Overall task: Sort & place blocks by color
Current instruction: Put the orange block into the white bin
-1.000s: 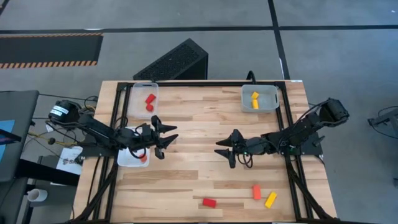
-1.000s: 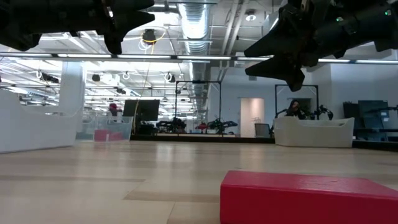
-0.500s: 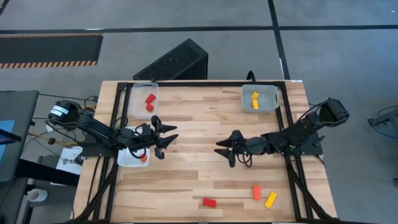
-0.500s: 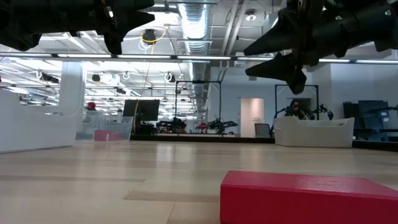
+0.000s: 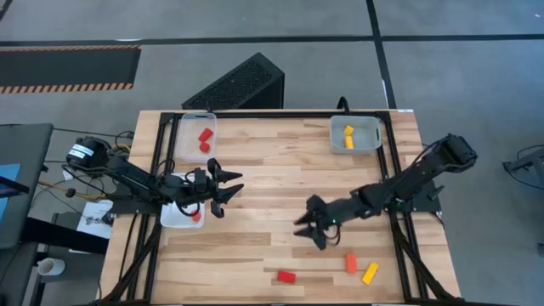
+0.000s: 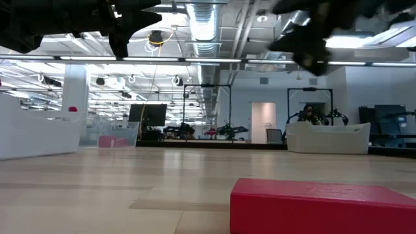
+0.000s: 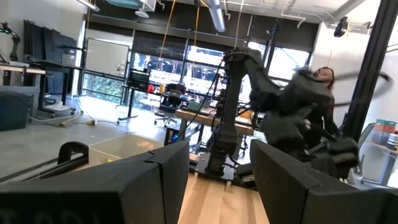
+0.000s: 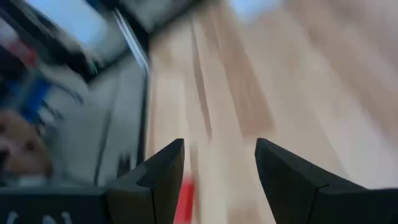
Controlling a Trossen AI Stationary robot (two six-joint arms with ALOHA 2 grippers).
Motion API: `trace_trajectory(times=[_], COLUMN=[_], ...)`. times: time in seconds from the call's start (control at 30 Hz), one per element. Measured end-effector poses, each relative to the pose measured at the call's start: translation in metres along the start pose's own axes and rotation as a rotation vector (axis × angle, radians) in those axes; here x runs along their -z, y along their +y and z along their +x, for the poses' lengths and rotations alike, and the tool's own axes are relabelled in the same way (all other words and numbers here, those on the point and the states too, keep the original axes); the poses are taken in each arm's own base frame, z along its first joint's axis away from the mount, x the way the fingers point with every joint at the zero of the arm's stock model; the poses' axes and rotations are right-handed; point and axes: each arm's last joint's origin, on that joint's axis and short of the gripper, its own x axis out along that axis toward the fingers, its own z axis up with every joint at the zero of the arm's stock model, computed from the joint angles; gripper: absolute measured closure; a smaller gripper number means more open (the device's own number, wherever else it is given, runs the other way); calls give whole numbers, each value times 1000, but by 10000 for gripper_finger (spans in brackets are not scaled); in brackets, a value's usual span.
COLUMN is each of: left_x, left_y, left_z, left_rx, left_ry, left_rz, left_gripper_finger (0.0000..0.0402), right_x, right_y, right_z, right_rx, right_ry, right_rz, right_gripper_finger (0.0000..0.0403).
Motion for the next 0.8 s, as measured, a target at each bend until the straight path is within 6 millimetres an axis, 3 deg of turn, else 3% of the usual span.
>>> trace_trajectory(times=[0.1,0.33,0.6,0.8], left_x=[0,0,0,1], left_y=[0,0,0,0], left_z=[0,0,0,0], left_rx=[0,0,0,-2], left_ry=[0,1,1,8], left_rz=[0,0,-7,-19], left_gripper_finger=[245,244,244,244], right_x=[4,8,49,76], right_y=[12,25,22,34], right_z=[-7,-29,-45,-64], right_rx=[140,394,620,708], right_ry=[151,296,399,404], right_rz=[4,84,282,417], right_gripper_finger=[182,182,182,182])
